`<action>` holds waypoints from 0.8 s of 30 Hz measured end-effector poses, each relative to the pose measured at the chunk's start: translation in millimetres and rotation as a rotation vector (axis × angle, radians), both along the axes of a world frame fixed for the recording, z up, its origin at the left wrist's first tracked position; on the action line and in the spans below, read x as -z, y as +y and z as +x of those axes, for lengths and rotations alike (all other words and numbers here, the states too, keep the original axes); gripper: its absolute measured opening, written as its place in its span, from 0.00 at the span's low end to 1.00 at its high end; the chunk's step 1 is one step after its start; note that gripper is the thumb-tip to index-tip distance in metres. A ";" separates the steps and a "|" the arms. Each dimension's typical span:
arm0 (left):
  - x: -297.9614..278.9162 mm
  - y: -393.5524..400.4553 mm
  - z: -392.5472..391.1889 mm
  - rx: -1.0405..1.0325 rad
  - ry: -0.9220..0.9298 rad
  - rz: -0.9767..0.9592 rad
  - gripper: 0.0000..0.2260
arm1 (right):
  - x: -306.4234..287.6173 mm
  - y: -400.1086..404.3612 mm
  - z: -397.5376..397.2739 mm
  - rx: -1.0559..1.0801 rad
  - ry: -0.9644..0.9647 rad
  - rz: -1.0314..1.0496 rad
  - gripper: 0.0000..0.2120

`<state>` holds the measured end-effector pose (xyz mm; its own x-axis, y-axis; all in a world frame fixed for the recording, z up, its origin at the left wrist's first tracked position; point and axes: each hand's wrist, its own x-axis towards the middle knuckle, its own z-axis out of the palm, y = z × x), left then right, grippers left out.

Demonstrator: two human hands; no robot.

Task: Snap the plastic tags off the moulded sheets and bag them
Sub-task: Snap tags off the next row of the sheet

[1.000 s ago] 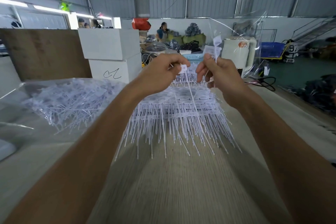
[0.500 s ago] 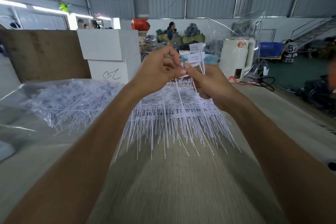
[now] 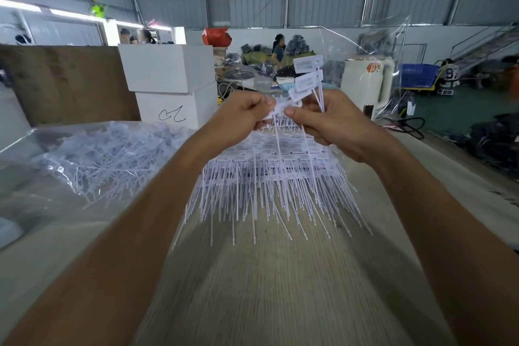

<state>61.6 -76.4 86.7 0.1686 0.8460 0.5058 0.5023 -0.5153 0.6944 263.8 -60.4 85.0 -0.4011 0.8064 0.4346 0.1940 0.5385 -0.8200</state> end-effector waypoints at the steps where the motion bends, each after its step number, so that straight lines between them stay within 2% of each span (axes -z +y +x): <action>1: -1.6 0.0 0.9 -0.002 -0.037 -0.002 0.18 | -0.9 -0.6 0.8 -0.006 -0.005 0.018 0.09; 3: -4.8 0.3 2.4 0.003 -0.087 0.002 0.18 | -2.0 -1.8 0.7 0.008 -0.010 0.096 0.09; 7: -7.6 -0.6 2.4 0.057 -0.193 -0.089 0.20 | -2.8 -1.5 -5.8 0.227 -0.192 0.466 0.04; 10: -8.7 0.9 -1.0 0.115 -0.293 -0.171 0.18 | -0.9 -2.7 -11.7 0.303 -0.248 0.632 0.11; 14: -10.5 1.1 -3.8 0.106 -0.246 -0.131 0.17 | 2.1 -1.5 -15.1 0.259 -0.187 0.507 0.18; 15: -10.6 0.3 -3.2 0.110 -0.241 -0.132 0.17 | 2.2 -0.7 -14.9 0.250 -0.178 0.481 0.16; 17: -10.1 -0.4 -2.0 0.111 -0.222 -0.131 0.21 | 0.7 -0.2 -13.5 0.266 -0.161 0.441 0.05; 18: -9.9 -0.8 -1.3 0.106 -0.208 -0.132 0.23 | -0.6 -0.2 -12.6 0.275 -0.148 0.407 0.03; 20: -10.3 -2.0 -0.8 0.092 -0.181 -0.135 0.23 | -1.5 0.9 -10.3 0.278 -0.137 0.339 0.09; 24: -11.2 -1.2 0.5 -0.048 -0.027 -0.043 0.20 | 2.1 1.9 -13.9 0.308 -0.167 0.322 0.11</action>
